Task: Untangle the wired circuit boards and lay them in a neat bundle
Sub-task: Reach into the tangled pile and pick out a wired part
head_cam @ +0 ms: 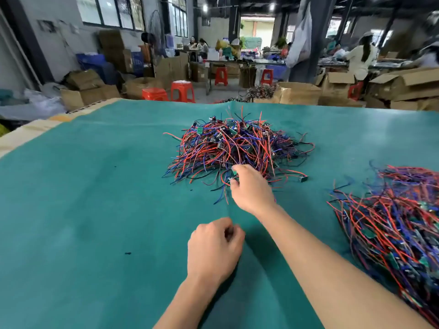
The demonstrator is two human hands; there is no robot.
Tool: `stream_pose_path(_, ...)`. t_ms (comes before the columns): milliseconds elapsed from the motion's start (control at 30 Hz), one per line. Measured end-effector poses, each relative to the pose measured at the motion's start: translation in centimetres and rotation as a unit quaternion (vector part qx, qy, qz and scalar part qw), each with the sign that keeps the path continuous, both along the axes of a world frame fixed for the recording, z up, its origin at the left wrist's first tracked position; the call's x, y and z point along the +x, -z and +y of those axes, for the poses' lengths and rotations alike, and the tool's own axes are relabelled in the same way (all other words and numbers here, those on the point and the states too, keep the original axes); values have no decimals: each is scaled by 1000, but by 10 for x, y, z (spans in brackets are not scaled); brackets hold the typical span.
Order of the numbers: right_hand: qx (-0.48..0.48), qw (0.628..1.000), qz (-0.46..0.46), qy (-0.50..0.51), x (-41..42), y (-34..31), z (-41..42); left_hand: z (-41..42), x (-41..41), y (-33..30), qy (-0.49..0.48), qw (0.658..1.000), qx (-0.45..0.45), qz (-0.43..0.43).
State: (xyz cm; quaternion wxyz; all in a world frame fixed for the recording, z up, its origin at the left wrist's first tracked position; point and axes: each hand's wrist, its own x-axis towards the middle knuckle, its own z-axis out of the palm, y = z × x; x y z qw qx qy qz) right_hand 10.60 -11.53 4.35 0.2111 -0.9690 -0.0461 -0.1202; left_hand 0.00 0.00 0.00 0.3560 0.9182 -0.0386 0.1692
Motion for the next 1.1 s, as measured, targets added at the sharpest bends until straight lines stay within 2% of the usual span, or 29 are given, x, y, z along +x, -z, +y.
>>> stream_pose_path(67,-18,998,2,56,18,1,5,0,2,1,7,1000,-17,0)
stream_pose_path(200,-63,990,3,129,42,4,15,-1,2,2,18,999,10,34)
stream_pose_path(400,-29,979,38,196,57,2,24,2,1,1,32,999,-18,41)
stream_pose_path(567,-25,984,74,160,30,-1,4,3,4,-2,31,998,-38,39)
stream_pose_path(667,31,991,20,128,-7,-1,-14,3,5,-2,29,998,-41,42)
stream_pose_path(767,153,983,-51,93,-49,-3,-32,3,4,-4,33,998,-41,37)
stream_pose_path(833,292,950,-80,75,-79,-1,-40,5,5,-6,57,995,-67,36)
stream_pose_path(867,383,918,-76,64,-93,2,-43,5,4,-7,80,991,-97,44)
stream_pose_path(967,639,769,-11,11,-121,14,-46,-3,-1,-11,183,944,-245,124)
stream_pose_path(1000,685,729,13,3,-123,16,-46,-7,-3,-13,210,920,-295,153)
stream_pose_path(1033,707,706,32,-4,-124,18,-46,-9,-4,-15,229,896,-336,178)
stream_pose_path(1100,727,684,60,-28,-124,19,-46,-9,-5,-19,241,856,-411,202)
